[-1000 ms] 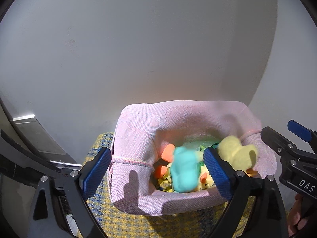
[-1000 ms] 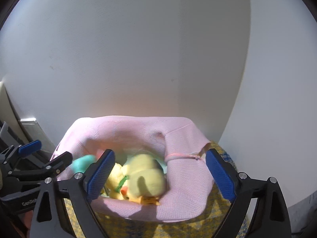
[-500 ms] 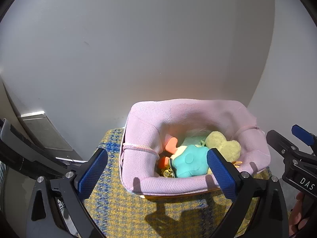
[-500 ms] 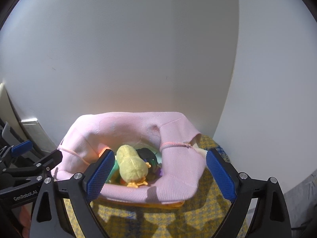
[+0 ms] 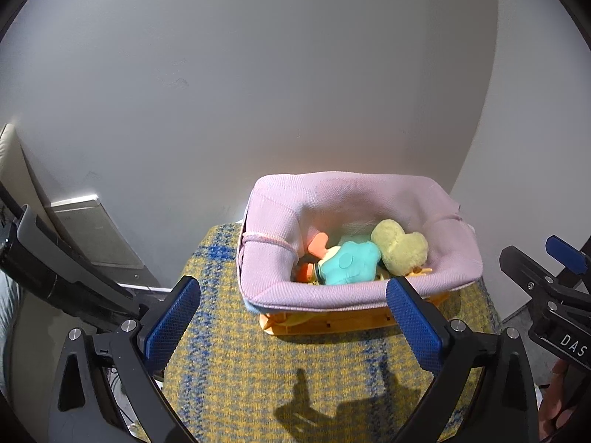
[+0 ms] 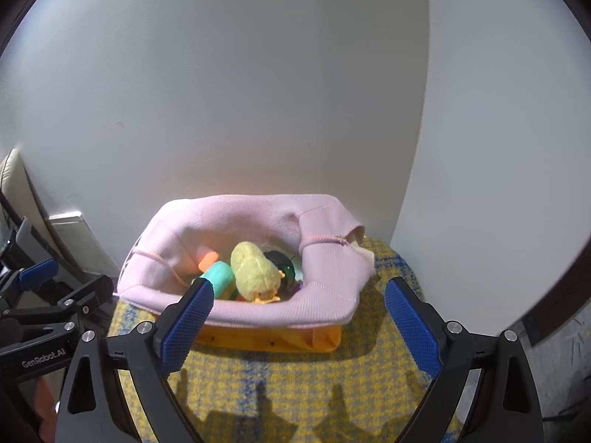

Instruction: Organize objects

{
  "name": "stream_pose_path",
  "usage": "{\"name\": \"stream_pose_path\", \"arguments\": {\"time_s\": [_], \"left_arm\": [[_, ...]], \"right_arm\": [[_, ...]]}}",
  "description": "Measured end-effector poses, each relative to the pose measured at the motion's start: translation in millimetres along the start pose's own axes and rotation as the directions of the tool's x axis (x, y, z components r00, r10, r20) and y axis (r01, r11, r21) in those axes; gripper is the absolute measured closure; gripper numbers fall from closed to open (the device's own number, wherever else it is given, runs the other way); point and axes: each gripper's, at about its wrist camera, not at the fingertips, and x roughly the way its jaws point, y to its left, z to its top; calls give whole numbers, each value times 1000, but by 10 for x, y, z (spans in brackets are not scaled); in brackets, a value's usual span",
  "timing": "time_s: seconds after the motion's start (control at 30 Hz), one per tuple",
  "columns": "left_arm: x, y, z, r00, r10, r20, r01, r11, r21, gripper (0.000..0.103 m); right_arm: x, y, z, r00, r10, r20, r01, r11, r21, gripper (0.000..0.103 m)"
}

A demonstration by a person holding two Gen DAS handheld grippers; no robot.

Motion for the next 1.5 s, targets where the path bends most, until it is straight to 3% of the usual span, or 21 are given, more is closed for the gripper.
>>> {"name": "stream_pose_path", "arguments": {"time_s": [1.03,1.5], "left_arm": [[-742,-29,-1035,997,9,-82,-11,1000,-27,0],[-770,-79,-1563,982,22,-187,-28,999,-30,0]], "right_arm": [[-839,105,-881,996,-9,-84,8,1000,-5,9],[-950,77,-1324,984,-10,-175,14,1000,21,9]]}}
